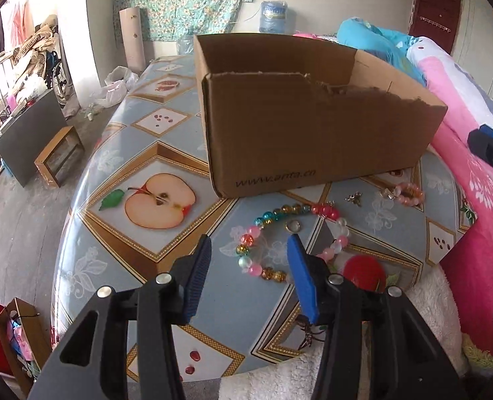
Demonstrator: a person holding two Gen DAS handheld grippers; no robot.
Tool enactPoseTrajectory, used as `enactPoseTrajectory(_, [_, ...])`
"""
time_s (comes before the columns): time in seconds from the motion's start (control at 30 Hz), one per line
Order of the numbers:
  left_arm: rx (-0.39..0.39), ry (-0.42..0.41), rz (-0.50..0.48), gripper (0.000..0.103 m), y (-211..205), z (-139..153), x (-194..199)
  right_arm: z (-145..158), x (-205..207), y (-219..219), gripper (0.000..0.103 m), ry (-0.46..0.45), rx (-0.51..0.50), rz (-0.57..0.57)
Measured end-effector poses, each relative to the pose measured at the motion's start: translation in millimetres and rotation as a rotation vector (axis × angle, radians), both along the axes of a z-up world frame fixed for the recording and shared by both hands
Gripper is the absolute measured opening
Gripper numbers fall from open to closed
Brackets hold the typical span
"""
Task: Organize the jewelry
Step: 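Open both grippers to release the watch and withdraw from the box, then lower the left gripper onto the multicolour bead bracelet and close on it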
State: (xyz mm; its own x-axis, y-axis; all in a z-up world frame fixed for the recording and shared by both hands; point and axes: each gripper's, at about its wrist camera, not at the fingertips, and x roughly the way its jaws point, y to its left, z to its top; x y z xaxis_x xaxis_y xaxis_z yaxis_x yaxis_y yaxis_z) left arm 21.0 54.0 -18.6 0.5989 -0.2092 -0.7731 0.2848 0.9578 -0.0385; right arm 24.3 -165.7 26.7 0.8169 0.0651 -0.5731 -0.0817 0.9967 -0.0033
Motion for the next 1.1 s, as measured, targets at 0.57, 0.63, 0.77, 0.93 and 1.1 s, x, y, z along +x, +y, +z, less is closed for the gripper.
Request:
enactPoseTrajectory(0.57, [0.12, -0.024, -0.04, 0.032, -10, -21, 16, -64, 44, 63, 0.021, 0.378, 0.259, 0.198])
enactPoseTrajectory(0.63, [0.119, -0.013, -0.041, 0.032, -9, -24, 18, -68, 49, 65, 0.021, 0.397, 0.267, 0.198])
enactPoseTrajectory(0.77, [0.115, -0.003, -0.046, 0.029, -8, -27, 21, -71, 55, 71, 0.02, 0.417, 0.259, 0.199])
enactPoseTrajectory(0.93, [0.109, -0.001, -0.054, 0.024, -7, -27, 25, -74, 60, 72, 0.018, 0.434, 0.244, 0.205])
enactPoseTrajectory(1.1, [0.11, 0.004, -0.061, 0.023, -11, -27, 30, -78, 64, 74, 0.015, 0.447, 0.236, 0.196])
